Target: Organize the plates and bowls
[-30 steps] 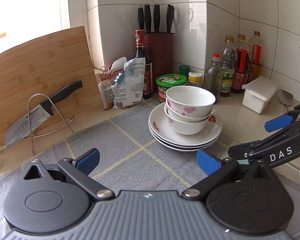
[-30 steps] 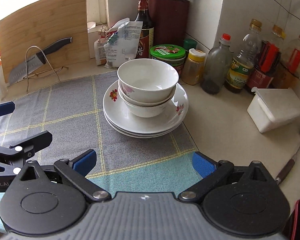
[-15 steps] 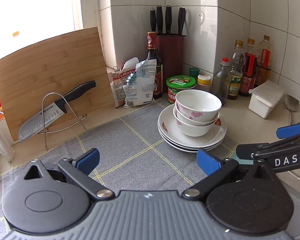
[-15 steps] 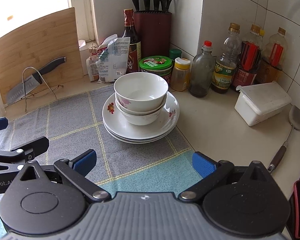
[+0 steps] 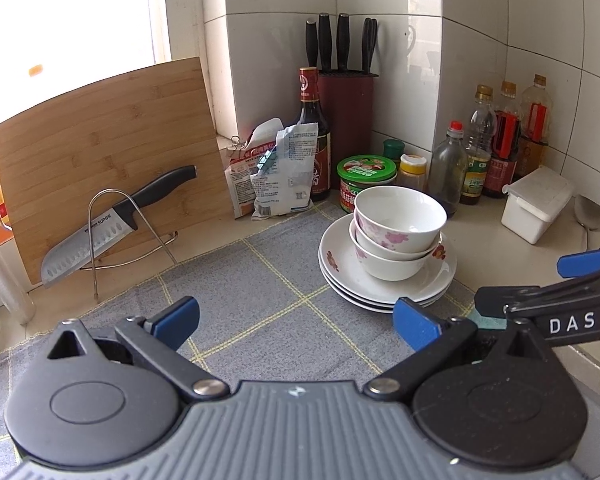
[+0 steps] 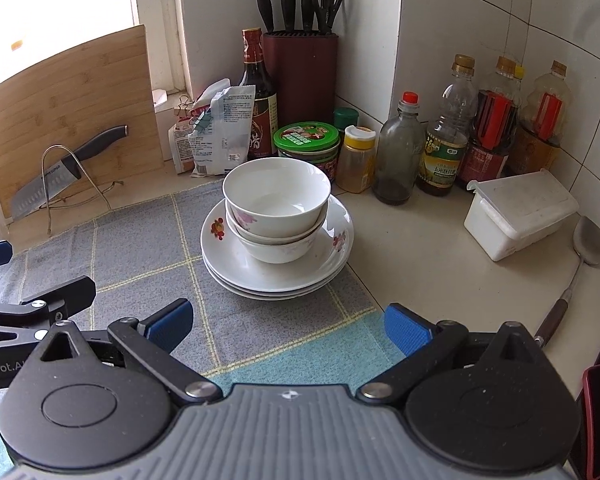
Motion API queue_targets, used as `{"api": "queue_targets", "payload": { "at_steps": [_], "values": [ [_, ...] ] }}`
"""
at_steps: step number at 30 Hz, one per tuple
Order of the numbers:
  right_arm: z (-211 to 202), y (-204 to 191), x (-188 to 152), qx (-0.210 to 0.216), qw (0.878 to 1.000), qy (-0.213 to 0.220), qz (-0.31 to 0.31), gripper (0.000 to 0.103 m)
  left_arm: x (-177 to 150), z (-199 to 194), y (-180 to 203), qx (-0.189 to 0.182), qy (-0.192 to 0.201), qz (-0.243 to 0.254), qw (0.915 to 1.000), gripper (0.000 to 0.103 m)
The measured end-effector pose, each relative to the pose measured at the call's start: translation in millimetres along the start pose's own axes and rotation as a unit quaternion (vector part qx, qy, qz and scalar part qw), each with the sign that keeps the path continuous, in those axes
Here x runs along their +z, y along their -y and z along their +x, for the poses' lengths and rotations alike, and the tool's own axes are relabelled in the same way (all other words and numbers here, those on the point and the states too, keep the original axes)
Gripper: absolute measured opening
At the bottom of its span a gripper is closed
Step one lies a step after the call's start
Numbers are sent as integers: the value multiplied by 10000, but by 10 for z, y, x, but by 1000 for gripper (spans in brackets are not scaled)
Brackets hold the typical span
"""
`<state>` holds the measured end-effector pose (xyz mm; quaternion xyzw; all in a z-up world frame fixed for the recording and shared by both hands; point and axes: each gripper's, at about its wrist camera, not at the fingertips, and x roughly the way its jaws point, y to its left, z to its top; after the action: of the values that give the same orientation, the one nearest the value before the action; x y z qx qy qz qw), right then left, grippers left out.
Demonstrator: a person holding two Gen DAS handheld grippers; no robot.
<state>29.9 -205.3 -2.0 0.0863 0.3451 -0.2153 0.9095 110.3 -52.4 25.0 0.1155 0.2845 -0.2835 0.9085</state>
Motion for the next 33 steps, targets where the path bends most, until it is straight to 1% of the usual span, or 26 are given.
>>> {"api": "queue_targets", "payload": {
  "at_steps": [33],
  "values": [
    [20,-9,40,-134,9999,-3,-26,103,37,57,-7,2,-92,16,10000,102]
  ]
}}
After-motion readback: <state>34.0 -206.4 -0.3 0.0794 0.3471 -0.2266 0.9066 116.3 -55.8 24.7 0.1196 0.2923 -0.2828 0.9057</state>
